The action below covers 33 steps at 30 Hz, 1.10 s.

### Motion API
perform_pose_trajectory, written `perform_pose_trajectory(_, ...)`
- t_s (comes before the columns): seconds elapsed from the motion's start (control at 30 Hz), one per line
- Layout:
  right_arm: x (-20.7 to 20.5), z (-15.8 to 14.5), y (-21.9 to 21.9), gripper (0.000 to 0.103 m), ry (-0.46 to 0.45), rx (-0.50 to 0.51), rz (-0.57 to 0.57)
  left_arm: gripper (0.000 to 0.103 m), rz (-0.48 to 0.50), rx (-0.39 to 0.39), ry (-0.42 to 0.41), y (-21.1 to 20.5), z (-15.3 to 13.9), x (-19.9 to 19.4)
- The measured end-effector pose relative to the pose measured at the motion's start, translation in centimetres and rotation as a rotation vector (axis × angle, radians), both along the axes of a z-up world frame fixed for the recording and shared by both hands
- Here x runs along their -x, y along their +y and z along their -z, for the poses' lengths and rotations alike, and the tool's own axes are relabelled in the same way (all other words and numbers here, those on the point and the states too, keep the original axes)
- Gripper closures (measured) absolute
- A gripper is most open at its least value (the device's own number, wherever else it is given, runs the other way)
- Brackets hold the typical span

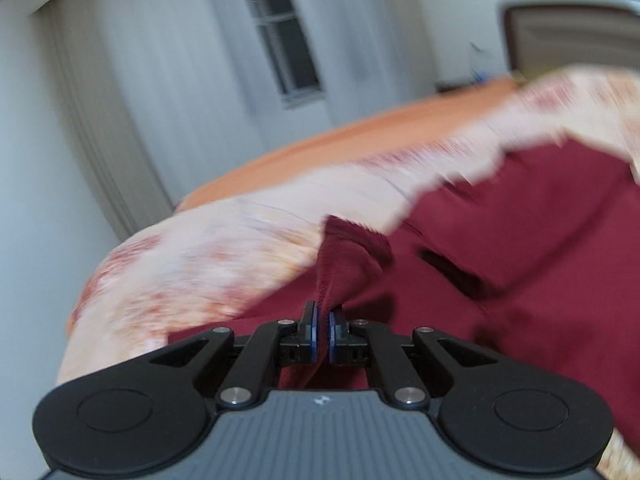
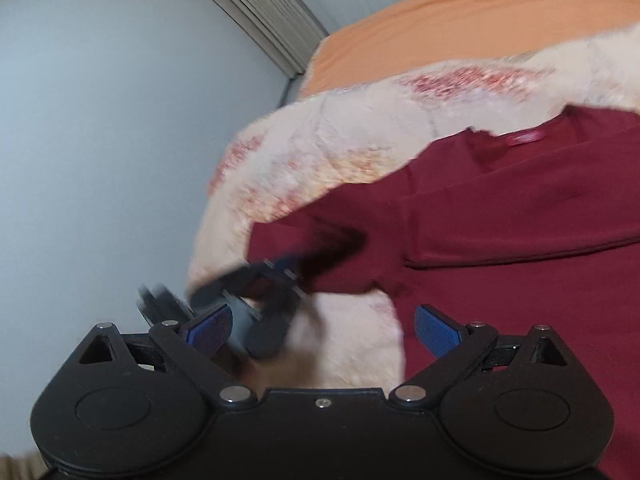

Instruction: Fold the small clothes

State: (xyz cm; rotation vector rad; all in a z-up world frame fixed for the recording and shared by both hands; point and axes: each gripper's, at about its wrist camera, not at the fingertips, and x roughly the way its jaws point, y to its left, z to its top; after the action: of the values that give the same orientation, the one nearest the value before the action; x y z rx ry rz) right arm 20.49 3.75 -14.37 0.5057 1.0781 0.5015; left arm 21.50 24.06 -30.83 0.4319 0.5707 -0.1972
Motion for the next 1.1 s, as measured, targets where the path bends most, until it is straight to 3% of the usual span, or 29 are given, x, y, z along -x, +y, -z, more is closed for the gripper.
perform_pose_trajectory(0.13, -5.8, 5.9, 0.8, 0.008, 0.186, -0.216, 0.005, 0.089, -0.005, -0.138, 0.016, -2.2, 2.5, 2.7)
perform_pose_trajectory(0.2, -7.8, 8.7, 1.5, 0.012, 0.266, -0.297, 0.027, 0.053, -0.001, -0.168, 0.019, -1.8, 2.7, 4.2)
perform_pose_trajectory(0.33, -10.1, 12.2, 2.8, 0.02, 0.326, -0.354, 0.068, 0.036, -0.032, -0.084, 0.015, 0.8, 0.3, 6.9)
perform_pose_trajectory(0.4, -10.9, 13.1, 3.6, 0.026, 0.304, -0.334, 0.072, 0.032, -0.097, 0.006, 0.04, 3.2, -1.2, 7.6)
perform_pose_trajectory(0.47, -11.5, 14.0, 4.4, 0.04, 0.278, -0.31, 0.056, 0.032, -0.209, 0.177, 0.098, 7.0, -2.6, 7.6)
perform_pose_trajectory(0.57, -12.2, 15.2, 5.7, 0.049, 0.253, -0.197, 0.014, 0.032, -0.379, 0.409, 0.158, 12.6, -3.5, 6.8)
perform_pose_trajectory(0.63, -12.4, 16.4, 6.4, 0.05, 0.26, -0.164, -0.005, 0.032, -0.457, 0.486, 0.164, 15.2, -3.9, 6.1)
perform_pose_trajectory(0.7, -12.3, 17.1, 7.2, 0.057, 0.248, -0.129, -0.022, 0.032, -0.518, 0.559, 0.174, 17.2, -3.9, 4.9)
perform_pose_trajectory(0.77, -12.2, 17.2, 7.4, 0.096, 0.237, -0.114, -0.042, 0.033, -0.565, 0.637, 0.192, 18.7, -3.6, 3.7)
perform_pose_trajectory(0.87, -11.6, 14.7, 6.3, 0.096, 0.164, -0.171, -0.064, 0.033, -0.597, 0.695, 0.21, 19.2, -3.1, 1.7)
perform_pose_trajectory(0.97, -10.7, 10.5, 2.1, 0.096, 0.052, -0.202, -0.062, 0.032, -0.566, 0.712, 0.211, 18.3, -3.5, 0.6)
perform_pose_trajectory(1.1, -10.3, 7.1, -4.7, 0.096, -0.046, -0.064, -0.037, 0.03, -0.504, 0.699, 0.22, 15.9, -3.8, -0.3)
